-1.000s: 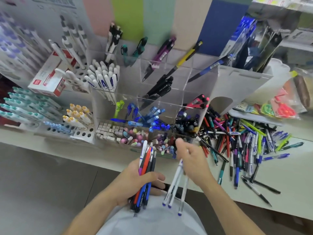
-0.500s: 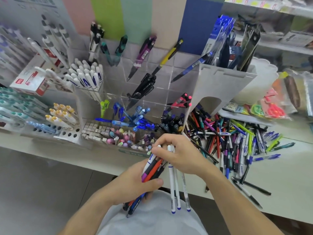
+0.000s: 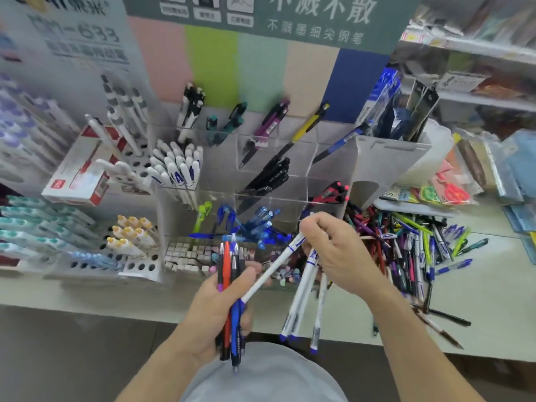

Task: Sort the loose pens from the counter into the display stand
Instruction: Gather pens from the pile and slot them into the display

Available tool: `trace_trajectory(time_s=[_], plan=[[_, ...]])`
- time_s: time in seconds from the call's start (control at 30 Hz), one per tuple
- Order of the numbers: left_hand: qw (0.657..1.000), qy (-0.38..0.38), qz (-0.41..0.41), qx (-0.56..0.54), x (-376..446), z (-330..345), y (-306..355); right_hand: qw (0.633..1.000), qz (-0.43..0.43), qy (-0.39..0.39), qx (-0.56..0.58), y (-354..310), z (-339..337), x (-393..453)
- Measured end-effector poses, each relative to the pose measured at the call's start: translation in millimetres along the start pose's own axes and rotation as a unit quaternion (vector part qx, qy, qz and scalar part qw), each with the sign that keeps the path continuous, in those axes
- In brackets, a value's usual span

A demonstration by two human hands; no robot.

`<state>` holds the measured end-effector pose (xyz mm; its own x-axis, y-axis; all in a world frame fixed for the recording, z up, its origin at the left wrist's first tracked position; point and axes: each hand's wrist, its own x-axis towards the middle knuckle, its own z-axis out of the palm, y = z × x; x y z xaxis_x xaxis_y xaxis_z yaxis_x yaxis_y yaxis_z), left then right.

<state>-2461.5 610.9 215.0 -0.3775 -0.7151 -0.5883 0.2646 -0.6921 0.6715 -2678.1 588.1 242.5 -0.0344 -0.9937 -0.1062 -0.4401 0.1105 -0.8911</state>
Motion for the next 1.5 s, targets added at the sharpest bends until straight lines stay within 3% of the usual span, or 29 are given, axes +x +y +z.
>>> trace_trajectory(time_s=[0.1,0.2,0.37,0.53,0.8,1.03,1.23,1.5], plan=[[0.997,-0.04,-0.005,0.07,-1.8,-6.0,15.8,0.997,-0.025,0.066,0.007,-17.7,26.2,9.9],[0.995,-0.074,0.003,0.072,-2.0,-14.7,26.4,0.987,-0.058,0.148,0.038,-36.9,47.5,22.8],[0.996,-0.027,0.064,0.047,-4.4,-36.1,52.5,0.964,-0.129,0.225,0.062,-72.5,68.4,49.2],[0.994,0.028,0.108,-0.007,-14.4,-61.8,81.4,0.914,-0.226,0.33,0.07,-108.9,78.1,93.7],[0.993,0.024,0.116,-0.011,-13.8,-82.9,94.6,0.866,-0.397,0.301,-0.052,-120.9,94.8,153.3],[0.994,0.026,0.103,0.013,-4.0,-83.6,102.8,0.855,-0.44,0.263,-0.078,-121.3,93.1,160.9],[0.992,0.03,0.118,0.013,4.0,-78.9,103.8,0.821,-0.474,0.306,-0.088,-110.8,61.8,134.9],[0.994,0.029,0.105,0.025,9.1,-66.3,95.6,0.859,-0.433,0.249,-0.111,-65.1,63.1,124.4]])
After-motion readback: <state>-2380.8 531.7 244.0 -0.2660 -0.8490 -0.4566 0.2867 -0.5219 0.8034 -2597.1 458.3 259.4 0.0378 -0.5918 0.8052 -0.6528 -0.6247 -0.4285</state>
